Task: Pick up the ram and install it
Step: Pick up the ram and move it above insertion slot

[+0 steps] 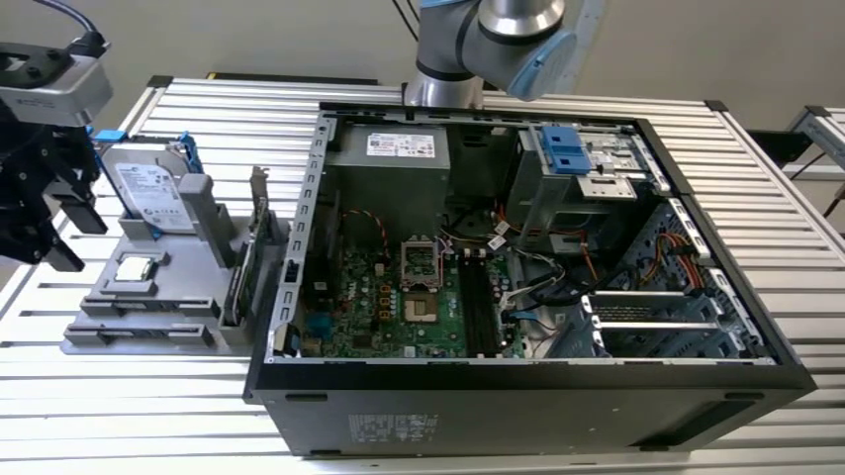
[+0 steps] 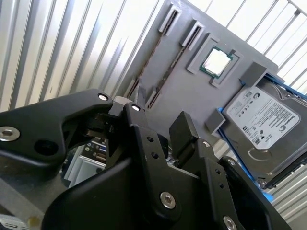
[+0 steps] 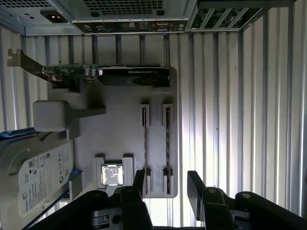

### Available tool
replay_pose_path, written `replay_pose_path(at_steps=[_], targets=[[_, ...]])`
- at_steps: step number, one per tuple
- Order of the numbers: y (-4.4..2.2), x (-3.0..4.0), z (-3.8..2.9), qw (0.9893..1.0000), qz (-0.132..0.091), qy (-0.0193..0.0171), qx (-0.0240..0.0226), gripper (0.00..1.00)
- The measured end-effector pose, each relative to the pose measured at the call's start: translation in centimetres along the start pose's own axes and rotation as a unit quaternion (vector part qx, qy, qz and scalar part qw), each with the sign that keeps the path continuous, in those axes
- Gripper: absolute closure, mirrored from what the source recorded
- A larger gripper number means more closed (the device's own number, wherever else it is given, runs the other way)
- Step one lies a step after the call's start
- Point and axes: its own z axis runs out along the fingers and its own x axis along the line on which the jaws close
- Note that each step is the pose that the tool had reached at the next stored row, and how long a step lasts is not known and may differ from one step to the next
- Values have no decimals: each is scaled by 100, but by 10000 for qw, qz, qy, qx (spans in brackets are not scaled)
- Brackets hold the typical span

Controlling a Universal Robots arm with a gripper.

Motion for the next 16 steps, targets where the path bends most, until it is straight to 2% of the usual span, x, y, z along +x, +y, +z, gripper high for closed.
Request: replay_pose_path(at_steps=[16], targets=[[0,-1,116,10000,0,-1,12,0]])
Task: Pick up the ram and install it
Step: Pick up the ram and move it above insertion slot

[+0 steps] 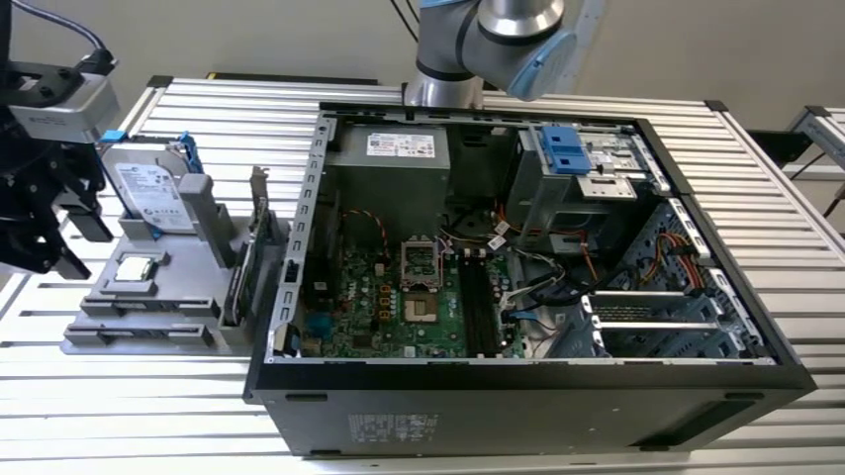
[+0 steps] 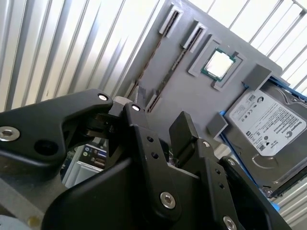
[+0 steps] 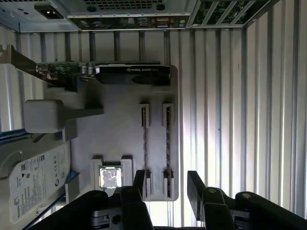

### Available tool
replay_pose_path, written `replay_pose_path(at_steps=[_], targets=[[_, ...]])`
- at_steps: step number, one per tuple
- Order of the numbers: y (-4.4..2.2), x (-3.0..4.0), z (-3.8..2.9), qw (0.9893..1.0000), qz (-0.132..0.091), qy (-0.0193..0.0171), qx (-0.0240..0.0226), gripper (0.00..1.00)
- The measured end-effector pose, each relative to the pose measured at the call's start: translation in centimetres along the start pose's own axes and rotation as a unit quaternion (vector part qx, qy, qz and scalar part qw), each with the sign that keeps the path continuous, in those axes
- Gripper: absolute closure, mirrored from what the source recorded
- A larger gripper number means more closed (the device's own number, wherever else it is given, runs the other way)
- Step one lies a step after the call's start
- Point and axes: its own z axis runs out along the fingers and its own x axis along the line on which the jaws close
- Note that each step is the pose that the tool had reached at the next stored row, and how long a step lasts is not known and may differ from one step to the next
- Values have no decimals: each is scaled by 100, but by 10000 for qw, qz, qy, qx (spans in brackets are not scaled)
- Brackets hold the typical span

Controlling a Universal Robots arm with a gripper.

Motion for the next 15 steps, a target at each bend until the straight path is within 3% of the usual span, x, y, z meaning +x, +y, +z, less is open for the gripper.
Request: replay_pose_path(at_steps=[15], targets=[[0,-1,99,10000,0,-1,27,0]])
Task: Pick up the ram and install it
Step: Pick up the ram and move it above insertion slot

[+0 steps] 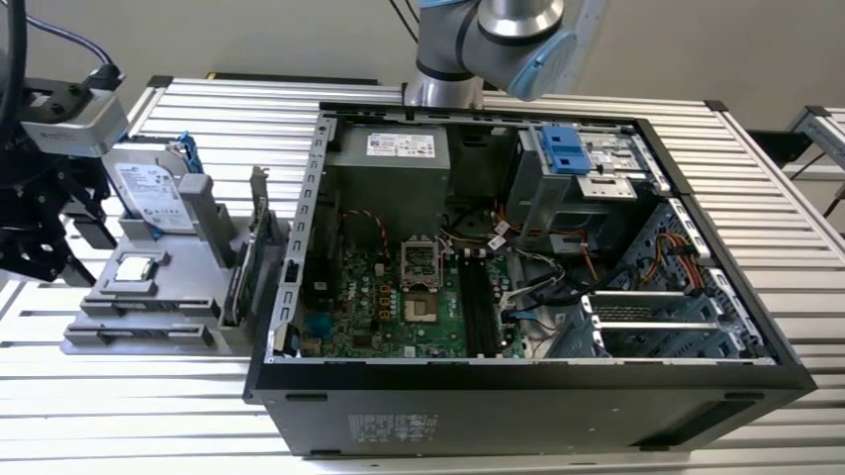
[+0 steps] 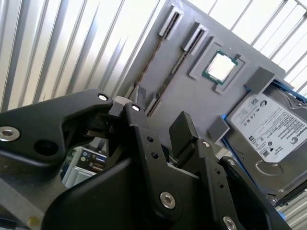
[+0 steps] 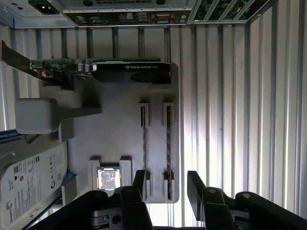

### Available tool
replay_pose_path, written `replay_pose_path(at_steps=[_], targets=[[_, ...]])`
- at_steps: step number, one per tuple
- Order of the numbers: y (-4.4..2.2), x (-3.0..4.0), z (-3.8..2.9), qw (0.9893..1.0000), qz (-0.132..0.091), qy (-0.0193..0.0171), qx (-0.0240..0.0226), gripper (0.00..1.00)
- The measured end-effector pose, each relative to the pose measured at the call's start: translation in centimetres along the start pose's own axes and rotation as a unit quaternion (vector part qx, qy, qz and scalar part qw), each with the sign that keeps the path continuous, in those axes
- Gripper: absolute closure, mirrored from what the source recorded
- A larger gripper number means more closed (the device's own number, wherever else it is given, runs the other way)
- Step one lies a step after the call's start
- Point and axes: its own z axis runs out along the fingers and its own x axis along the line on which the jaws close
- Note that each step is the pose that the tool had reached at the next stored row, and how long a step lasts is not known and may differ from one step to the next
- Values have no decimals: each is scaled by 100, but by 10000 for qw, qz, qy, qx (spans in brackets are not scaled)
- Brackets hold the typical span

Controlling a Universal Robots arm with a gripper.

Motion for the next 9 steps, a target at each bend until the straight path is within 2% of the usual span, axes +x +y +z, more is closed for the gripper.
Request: replay_pose_path(at_steps=[9], targets=[[0,-1,73,10000,0,-1,28,0]])
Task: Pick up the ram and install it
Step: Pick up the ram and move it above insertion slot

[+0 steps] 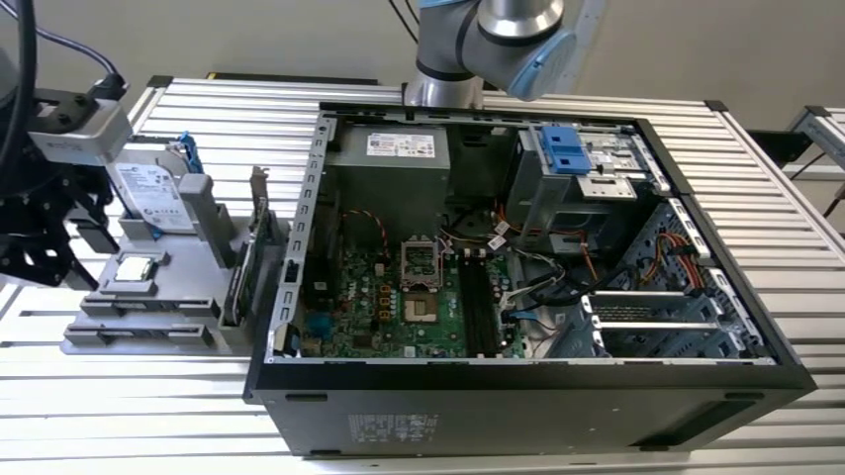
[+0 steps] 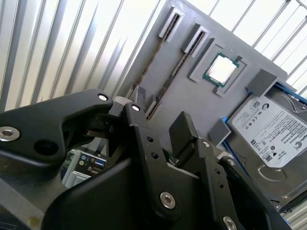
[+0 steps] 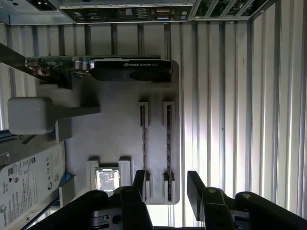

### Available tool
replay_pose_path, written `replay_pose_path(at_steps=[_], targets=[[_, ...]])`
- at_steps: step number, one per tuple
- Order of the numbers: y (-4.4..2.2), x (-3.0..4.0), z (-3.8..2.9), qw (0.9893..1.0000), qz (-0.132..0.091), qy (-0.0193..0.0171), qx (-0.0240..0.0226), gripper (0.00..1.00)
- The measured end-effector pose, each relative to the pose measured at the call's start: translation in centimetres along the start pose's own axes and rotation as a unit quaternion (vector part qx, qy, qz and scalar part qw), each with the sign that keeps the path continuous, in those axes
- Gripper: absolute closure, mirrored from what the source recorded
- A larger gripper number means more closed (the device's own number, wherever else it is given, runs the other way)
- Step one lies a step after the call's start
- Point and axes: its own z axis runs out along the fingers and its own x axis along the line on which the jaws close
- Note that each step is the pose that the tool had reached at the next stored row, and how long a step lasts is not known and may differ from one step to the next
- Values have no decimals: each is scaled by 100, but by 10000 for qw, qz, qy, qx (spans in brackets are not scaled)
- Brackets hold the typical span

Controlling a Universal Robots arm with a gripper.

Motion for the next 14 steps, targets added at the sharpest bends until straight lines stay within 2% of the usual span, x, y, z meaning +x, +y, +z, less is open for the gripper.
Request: replay_pose_path(at_steps=[14], targets=[[1,-1,96,10000,1,-4,59,0]])
